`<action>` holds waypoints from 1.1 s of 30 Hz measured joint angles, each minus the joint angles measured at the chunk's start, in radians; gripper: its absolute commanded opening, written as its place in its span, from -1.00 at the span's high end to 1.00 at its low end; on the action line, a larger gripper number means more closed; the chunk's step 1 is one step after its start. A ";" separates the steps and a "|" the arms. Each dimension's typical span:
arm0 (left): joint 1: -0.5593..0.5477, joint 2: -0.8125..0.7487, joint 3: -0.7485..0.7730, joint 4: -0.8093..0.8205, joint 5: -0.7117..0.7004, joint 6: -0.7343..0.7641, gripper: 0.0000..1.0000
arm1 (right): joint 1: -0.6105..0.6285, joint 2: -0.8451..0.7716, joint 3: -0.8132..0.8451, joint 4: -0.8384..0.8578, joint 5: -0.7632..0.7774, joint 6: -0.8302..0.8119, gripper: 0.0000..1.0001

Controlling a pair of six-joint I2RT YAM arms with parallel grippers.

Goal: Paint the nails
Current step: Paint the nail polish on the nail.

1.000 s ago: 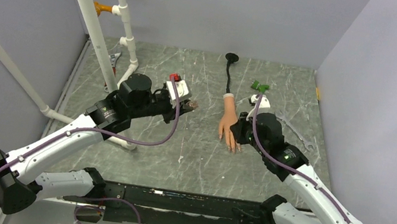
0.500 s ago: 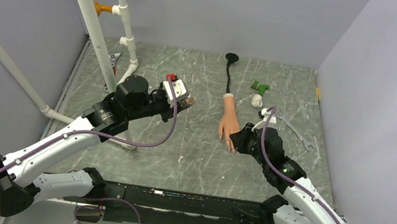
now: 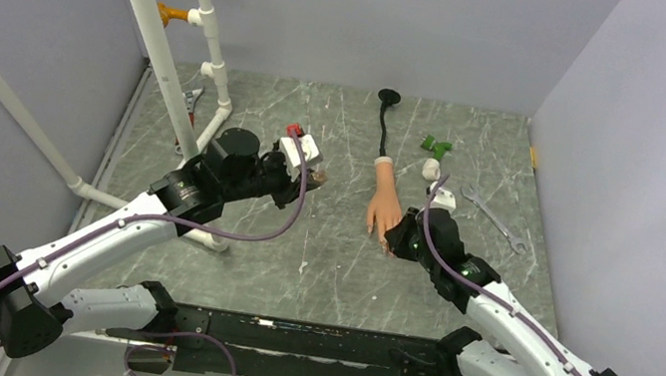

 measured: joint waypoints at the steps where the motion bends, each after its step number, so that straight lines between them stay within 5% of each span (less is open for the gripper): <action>1: 0.000 -0.002 -0.005 -0.002 -0.001 -0.001 1.00 | 0.000 0.016 0.002 -0.002 0.000 0.000 1.00; 15: -0.047 0.006 -0.031 -0.004 0.001 0.029 1.00 | -0.004 0.212 0.100 -0.086 0.060 0.057 1.00; 33: -0.078 -0.010 -0.031 -0.048 0.003 0.034 1.00 | -0.068 0.227 0.102 -0.115 0.023 0.083 1.00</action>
